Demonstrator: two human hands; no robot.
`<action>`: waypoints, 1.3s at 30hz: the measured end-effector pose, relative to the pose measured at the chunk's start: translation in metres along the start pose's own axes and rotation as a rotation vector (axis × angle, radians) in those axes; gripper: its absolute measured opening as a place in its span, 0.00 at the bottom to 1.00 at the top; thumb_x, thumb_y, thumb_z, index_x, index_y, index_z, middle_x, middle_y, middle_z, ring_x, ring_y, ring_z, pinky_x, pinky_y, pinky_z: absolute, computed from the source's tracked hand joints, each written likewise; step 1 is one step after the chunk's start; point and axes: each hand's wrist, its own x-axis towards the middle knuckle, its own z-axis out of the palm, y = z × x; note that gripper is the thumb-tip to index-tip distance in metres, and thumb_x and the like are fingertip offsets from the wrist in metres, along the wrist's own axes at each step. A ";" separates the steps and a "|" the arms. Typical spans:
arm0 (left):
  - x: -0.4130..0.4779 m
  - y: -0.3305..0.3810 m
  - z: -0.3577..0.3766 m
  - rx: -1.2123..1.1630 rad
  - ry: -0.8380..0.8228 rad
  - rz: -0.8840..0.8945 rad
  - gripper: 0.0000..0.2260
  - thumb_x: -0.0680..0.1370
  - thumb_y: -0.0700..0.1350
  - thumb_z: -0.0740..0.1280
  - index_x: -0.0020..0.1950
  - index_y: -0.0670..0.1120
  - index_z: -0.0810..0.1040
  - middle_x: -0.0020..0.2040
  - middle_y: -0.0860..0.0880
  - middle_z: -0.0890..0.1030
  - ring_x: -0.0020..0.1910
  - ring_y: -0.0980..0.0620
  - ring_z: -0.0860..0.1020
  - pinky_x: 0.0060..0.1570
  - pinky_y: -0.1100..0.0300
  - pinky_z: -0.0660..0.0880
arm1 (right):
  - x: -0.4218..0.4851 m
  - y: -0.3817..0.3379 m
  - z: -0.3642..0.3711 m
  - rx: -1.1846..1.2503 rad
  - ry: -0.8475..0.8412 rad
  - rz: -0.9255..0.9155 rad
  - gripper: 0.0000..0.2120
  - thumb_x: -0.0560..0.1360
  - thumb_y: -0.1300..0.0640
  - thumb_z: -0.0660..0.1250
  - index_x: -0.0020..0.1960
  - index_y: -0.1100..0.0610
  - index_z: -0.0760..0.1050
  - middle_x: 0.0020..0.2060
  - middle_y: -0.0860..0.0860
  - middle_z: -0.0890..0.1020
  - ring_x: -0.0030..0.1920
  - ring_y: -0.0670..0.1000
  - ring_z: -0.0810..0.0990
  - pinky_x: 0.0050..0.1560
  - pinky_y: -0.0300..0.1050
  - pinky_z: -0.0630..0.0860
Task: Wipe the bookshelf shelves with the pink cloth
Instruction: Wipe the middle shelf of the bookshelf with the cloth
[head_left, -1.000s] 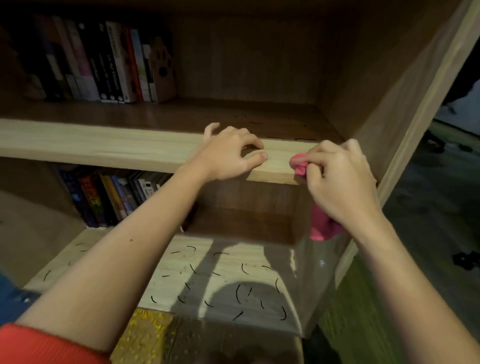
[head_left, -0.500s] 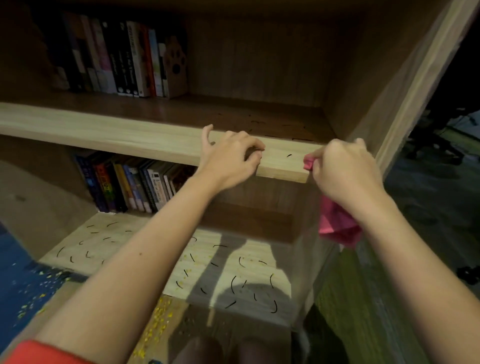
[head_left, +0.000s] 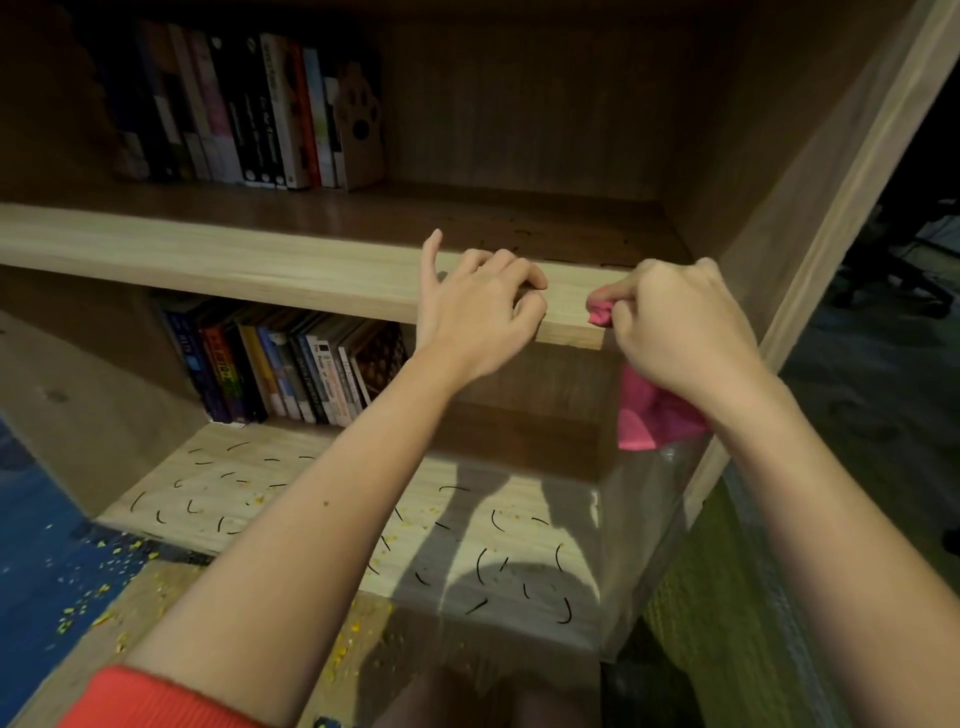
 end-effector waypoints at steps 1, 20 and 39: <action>0.000 0.000 0.000 -0.002 -0.003 0.003 0.18 0.77 0.53 0.49 0.56 0.55 0.77 0.56 0.59 0.77 0.62 0.57 0.70 0.70 0.50 0.37 | -0.004 0.004 -0.003 0.052 0.012 0.005 0.16 0.78 0.59 0.56 0.57 0.51 0.80 0.54 0.51 0.80 0.57 0.59 0.72 0.63 0.54 0.67; 0.000 0.000 0.000 0.007 -0.010 0.015 0.19 0.76 0.53 0.49 0.56 0.55 0.77 0.57 0.58 0.77 0.62 0.58 0.70 0.71 0.50 0.43 | 0.008 -0.013 -0.002 0.160 -0.078 -0.015 0.16 0.79 0.59 0.56 0.60 0.51 0.79 0.57 0.49 0.79 0.61 0.55 0.70 0.64 0.50 0.67; 0.040 -0.038 -0.018 -0.143 -0.300 0.021 0.15 0.82 0.52 0.51 0.61 0.52 0.75 0.59 0.55 0.74 0.66 0.55 0.67 0.70 0.45 0.41 | 0.016 0.000 0.002 0.181 -0.023 0.131 0.16 0.78 0.60 0.56 0.55 0.49 0.80 0.55 0.50 0.80 0.62 0.55 0.70 0.65 0.54 0.68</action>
